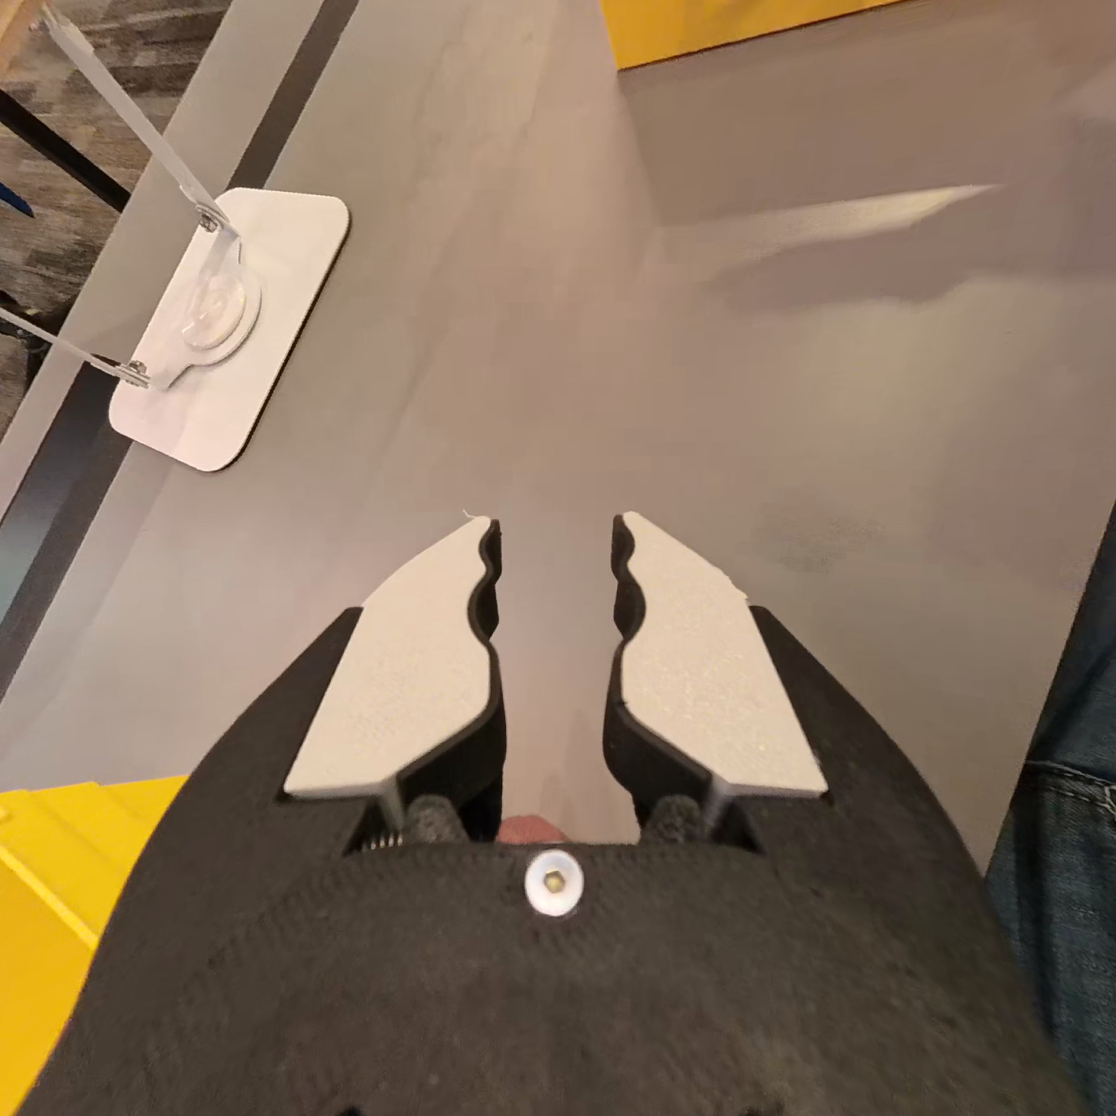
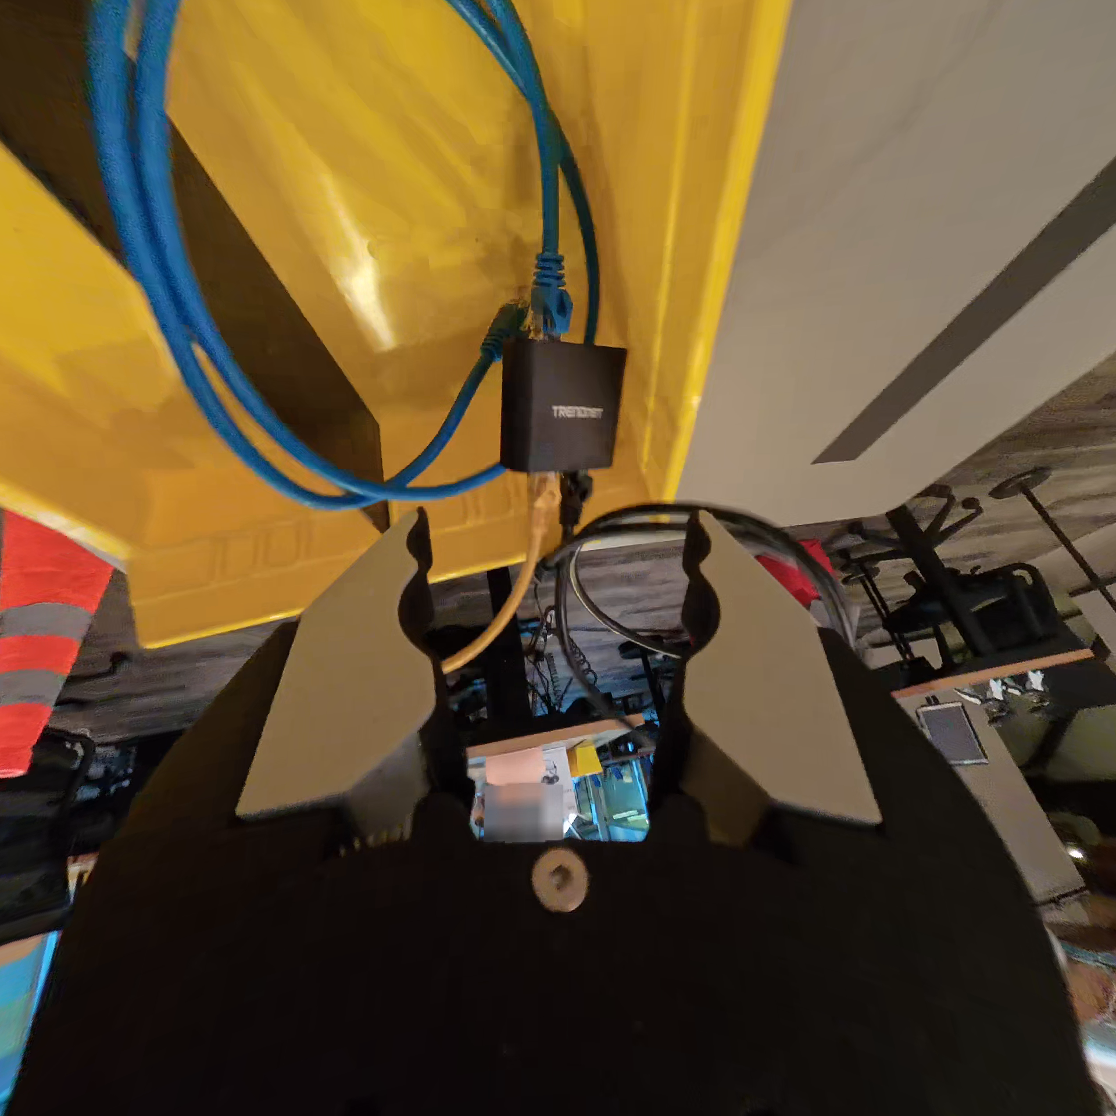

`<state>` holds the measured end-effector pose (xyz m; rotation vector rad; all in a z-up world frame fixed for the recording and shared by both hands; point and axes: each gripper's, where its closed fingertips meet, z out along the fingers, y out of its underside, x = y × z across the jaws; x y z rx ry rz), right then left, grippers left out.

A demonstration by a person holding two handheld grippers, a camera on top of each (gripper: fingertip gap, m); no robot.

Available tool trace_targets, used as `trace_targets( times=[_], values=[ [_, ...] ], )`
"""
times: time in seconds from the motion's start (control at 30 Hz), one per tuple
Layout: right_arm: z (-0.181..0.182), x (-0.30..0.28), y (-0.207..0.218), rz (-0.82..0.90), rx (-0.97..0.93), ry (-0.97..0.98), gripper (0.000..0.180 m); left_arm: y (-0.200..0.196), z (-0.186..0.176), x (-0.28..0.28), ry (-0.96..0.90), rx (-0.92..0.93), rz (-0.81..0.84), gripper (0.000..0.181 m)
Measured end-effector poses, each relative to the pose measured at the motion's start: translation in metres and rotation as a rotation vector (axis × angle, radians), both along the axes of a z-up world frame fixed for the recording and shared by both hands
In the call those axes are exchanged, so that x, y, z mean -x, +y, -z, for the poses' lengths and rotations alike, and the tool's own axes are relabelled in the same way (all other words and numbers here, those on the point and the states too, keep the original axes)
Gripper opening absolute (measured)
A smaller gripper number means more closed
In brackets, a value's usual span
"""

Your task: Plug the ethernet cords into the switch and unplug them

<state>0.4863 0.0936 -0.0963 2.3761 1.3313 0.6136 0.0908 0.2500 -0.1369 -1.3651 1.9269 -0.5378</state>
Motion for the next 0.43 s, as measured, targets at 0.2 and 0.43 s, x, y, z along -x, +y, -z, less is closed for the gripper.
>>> trace_targets(
  times=[0.2, 0.43],
  values=[
    [-0.057, 0.014, -0.01, 0.23, -0.226, 0.094, 0.075, 0.002, -0.004, 0.004, -0.008, -0.007, -0.002, 0.035],
    [-0.021, -0.011, -0.071, 0.89, -0.483, 0.482, 0.075, 0.001, -0.007, 0.004, -0.016, 0.001, -0.001, 0.035]
  ],
)
